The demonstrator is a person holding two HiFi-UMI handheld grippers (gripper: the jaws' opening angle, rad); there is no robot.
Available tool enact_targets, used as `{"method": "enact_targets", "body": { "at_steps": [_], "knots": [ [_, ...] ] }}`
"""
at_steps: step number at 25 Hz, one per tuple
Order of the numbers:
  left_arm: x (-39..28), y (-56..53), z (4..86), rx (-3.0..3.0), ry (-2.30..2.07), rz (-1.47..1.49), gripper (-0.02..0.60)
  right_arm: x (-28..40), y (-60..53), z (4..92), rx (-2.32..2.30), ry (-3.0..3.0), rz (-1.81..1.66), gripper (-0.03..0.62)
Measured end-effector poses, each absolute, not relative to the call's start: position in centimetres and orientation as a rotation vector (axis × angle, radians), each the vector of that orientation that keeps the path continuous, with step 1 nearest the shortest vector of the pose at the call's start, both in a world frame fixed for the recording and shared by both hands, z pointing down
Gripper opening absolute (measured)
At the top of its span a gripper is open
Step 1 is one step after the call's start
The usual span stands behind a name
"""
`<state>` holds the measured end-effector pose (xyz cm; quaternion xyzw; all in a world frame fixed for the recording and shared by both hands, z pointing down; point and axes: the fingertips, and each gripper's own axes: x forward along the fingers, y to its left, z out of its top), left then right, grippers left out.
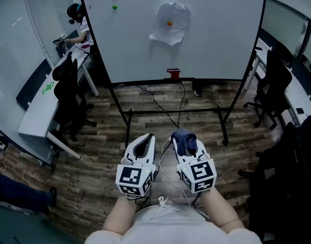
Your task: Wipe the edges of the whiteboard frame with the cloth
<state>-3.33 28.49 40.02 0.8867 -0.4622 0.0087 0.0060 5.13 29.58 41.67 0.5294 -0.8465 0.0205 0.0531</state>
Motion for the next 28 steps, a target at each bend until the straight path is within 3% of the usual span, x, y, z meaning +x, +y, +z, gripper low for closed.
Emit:
{"method": "enact_targets", "body": {
  "at_steps": [18, 28],
  "knots": [
    [-3.8, 27.2, 42.7, 2.7, -1.474, 0.1, 0.02, 4.8, 28.0, 43.1, 1.576, -2.605, 0.13, 0.072],
    [-10.6, 22.8, 46.2, 2.579, -1.552, 0.127, 0.02, -1.1, 22.9, 46.0, 1.441, -2.602, 0.171, 0.071]
  ]
}}
